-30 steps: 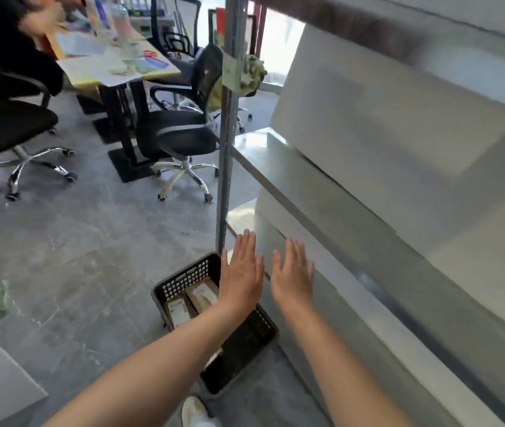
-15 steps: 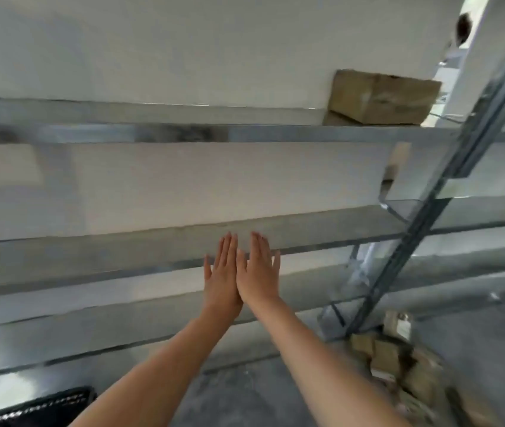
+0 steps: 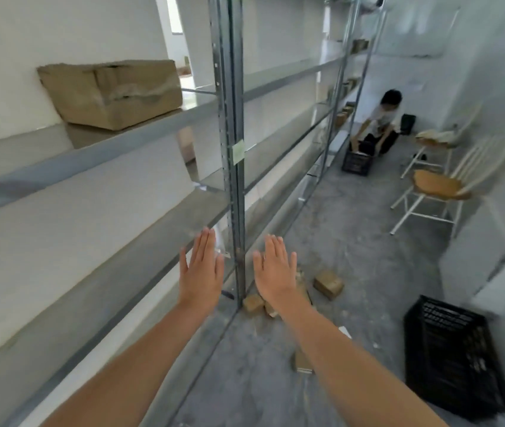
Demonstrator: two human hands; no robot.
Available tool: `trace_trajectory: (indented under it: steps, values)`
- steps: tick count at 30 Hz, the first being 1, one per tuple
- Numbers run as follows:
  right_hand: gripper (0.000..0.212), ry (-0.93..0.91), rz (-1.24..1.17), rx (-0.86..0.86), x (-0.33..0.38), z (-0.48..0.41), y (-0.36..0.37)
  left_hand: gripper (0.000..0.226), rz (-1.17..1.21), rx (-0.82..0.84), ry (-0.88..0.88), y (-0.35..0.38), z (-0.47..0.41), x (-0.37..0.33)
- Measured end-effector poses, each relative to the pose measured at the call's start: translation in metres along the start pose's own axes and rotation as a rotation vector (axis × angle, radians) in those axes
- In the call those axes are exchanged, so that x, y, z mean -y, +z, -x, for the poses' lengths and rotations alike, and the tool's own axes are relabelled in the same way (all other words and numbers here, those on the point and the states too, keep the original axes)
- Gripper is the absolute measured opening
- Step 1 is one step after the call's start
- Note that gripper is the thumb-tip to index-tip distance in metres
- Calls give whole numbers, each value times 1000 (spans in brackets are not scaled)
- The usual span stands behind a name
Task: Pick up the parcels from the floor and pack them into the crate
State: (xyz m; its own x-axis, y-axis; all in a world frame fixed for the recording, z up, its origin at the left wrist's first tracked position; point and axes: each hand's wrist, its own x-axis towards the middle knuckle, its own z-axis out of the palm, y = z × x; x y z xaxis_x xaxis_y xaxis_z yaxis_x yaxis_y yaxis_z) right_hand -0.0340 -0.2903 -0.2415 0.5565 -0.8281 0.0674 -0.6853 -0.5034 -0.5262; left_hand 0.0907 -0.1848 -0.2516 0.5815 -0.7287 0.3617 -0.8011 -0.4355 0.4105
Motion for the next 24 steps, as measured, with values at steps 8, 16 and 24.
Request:
trace_trajectory:
  steps: [8,16,24]
  values:
    - [59,243,46,-58,-70,-27,-11,55,101,204,146,64,-43,-2]
    - [58,424,52,-43,-161,-69,-9,54,162,323,201,134,-86,-39]
    - [55,489,0,99,-255,-162,17,54,22,432,206,227,-159,-64]
